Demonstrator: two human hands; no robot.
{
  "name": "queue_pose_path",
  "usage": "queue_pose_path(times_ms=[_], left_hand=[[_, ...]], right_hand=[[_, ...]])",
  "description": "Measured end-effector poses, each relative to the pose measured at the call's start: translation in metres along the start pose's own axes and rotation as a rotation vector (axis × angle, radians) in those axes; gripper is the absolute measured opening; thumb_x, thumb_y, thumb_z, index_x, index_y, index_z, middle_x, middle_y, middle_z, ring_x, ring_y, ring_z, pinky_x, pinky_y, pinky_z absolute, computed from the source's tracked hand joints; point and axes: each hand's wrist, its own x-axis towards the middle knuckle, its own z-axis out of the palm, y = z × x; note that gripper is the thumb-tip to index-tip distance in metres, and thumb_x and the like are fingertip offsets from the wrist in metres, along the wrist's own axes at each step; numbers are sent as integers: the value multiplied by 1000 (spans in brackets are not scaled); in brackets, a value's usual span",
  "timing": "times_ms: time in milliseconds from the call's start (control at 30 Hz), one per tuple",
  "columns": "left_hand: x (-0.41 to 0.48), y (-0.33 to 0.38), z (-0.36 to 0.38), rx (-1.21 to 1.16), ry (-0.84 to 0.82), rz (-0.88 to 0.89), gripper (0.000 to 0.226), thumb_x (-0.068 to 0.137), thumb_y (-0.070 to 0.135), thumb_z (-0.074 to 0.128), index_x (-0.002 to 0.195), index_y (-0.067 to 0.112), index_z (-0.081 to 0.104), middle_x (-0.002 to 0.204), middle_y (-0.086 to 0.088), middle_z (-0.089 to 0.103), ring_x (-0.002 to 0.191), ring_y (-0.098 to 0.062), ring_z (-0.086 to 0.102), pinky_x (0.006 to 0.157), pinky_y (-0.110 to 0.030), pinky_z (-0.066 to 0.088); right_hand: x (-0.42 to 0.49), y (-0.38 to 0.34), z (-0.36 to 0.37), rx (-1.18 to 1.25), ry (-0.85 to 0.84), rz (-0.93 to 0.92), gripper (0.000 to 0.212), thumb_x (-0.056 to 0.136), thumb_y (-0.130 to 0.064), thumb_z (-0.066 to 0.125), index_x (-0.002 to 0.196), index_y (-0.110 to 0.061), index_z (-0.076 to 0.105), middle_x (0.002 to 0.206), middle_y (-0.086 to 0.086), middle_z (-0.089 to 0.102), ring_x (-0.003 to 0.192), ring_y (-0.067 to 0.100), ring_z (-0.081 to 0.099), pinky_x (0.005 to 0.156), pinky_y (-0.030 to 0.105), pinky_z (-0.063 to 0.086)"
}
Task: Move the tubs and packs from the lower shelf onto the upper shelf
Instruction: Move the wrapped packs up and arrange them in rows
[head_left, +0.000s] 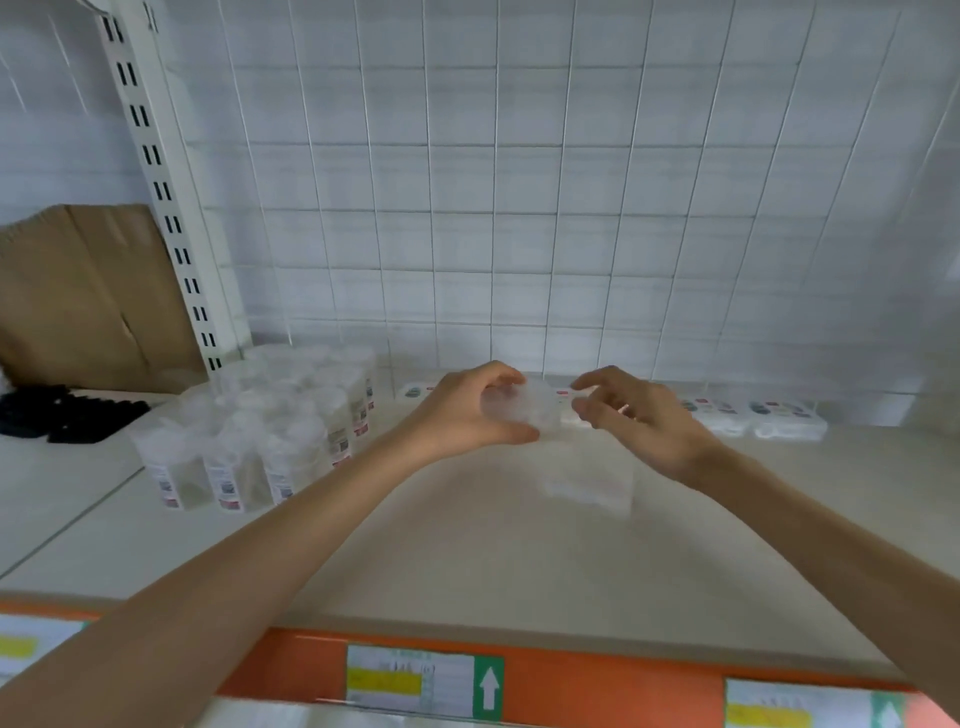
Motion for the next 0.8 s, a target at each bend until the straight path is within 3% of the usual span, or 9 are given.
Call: queue_pose_path(times_ms=[67, 133, 267, 467, 633, 733, 800], left_hand=[[5, 1, 2, 10, -32, 4, 63, 68, 44, 87, 123, 31, 60, 121, 13, 61, 114, 0, 55, 92, -15, 41], [10, 3, 2, 20, -52, 8, 63, 68, 46, 86, 123, 31, 59, 122, 14, 61, 115, 0, 54, 96, -21, 43], [13, 5, 4, 9, -37, 4, 65, 67, 43, 87, 125, 29, 60, 119, 15, 61, 112, 0, 55, 92, -18, 41], [8, -4, 10, -32, 39, 30, 68, 64, 38, 91, 124, 31, 59, 119, 16, 62, 110, 2, 56, 92, -16, 43], [8, -3, 7, -1, 59, 113, 73, 64, 39, 90, 127, 26, 56, 124, 12, 60, 114, 1, 54, 98, -20, 43], [6, 2, 7, -78, 143, 78, 71, 74, 52, 79, 133, 23, 51, 127, 11, 57, 117, 0, 51, 97, -18, 39], [5, 7, 5, -143, 181, -12, 47, 90, 56, 59, 123, 22, 56, 119, 11, 60, 107, 0, 54, 88, -14, 38]], right_hand=[[15, -8, 3, 49, 30, 105, 33, 89, -53, 59, 113, -30, 60, 95, -9, 69, 88, 6, 65, 73, 22, 45], [28, -12, 6, -50, -21, 158, 32, 90, -48, 62, 116, -29, 60, 100, -10, 68, 92, 4, 63, 71, 21, 44], [39, -13, 11, -99, -41, 194, 31, 89, -46, 64, 115, -29, 62, 100, -13, 69, 95, 4, 61, 81, 29, 50], [35, -7, 22, 225, -30, 236, 29, 91, -28, 68, 118, -22, 61, 95, -5, 74, 76, -1, 65, 73, 21, 48], [32, -6, 22, 410, -12, 232, 37, 89, -20, 70, 123, -20, 58, 105, 3, 73, 83, 13, 67, 78, 28, 52], [32, -3, 23, 450, 66, 237, 44, 87, -19, 73, 127, -22, 55, 108, 3, 70, 89, 16, 68, 81, 30, 54], [32, -1, 26, 460, 126, 235, 46, 87, -18, 72, 129, -22, 54, 109, 2, 69, 92, 17, 67, 81, 29, 54]])
